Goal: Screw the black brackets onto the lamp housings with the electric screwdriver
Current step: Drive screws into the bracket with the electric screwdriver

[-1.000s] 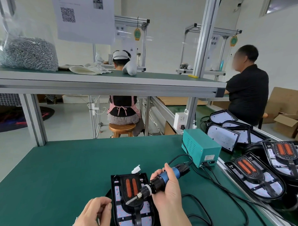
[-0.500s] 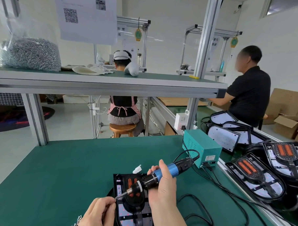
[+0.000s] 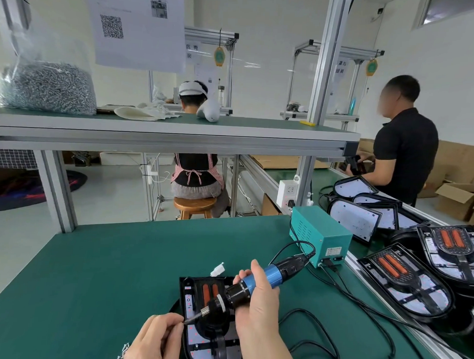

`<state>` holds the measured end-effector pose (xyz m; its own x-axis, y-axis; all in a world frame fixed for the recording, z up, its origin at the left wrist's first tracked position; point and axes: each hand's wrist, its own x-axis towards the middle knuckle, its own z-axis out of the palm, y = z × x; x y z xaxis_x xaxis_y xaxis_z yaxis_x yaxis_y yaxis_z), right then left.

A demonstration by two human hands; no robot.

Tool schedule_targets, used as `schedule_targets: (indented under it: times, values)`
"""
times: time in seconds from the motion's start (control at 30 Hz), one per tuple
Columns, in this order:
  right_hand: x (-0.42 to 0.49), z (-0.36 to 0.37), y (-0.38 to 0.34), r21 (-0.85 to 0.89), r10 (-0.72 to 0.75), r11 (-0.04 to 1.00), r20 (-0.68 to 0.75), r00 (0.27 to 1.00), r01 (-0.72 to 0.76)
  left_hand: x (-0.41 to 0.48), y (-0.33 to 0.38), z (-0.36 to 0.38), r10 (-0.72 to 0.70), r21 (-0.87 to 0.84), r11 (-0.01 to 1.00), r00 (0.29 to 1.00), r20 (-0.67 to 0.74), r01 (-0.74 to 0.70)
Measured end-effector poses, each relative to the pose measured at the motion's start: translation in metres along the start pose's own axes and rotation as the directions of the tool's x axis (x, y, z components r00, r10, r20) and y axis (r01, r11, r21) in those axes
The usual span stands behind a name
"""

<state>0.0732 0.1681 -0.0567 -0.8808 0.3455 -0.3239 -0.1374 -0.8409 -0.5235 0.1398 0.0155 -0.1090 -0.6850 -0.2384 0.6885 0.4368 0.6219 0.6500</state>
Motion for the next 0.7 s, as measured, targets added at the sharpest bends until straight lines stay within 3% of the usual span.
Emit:
schedule_targets:
  times: [0.7]
  values:
    - [0.0007, -0.0005, 0.0029, 0.046, 0.021, 0.999, -0.022, 1.000, -0.020, -0.0023, -0.0103, 0.0000, -0.021, -0.016, 1.000, 0.999, 0.037, 0.022]
